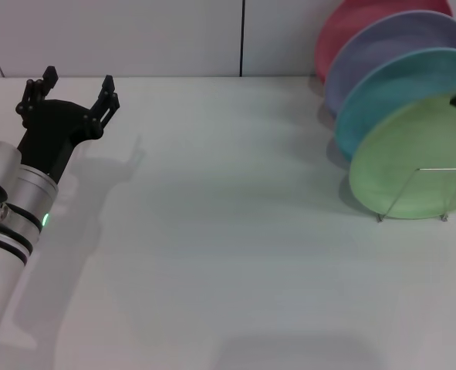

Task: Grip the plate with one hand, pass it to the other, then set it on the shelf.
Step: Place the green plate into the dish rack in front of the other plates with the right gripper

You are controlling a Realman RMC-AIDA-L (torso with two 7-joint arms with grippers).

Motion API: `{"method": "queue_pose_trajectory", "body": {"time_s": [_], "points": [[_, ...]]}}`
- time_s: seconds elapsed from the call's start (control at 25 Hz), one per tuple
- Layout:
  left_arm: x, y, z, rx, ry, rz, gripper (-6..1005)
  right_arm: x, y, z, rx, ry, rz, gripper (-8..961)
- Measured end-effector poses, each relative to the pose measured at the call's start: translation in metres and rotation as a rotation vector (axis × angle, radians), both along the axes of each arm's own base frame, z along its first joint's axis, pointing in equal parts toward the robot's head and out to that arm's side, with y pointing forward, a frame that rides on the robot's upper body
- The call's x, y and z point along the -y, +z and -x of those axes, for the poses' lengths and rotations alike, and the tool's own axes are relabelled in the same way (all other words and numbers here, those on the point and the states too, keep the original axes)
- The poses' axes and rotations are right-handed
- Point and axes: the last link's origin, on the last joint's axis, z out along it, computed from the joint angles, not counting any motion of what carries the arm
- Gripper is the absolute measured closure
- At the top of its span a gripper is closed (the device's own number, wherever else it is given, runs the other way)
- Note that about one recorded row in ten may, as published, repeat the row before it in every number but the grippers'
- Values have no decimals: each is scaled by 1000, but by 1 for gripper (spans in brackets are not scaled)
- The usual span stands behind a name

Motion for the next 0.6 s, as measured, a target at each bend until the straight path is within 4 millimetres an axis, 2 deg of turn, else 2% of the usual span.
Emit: {"method": "queue_pose_trajectory", "body": {"time_s": [0.32,0.48,0.6], "points": [[0,0,2,-2,6,1,135,10,13,31,-20,77,-54,385],[0,1,2,-1,5,-3,135,21,12,49,-76,101,-26,385],[0,1,1,-2,1,-3,135,26,10,54,-79,107,-17,385]]}}
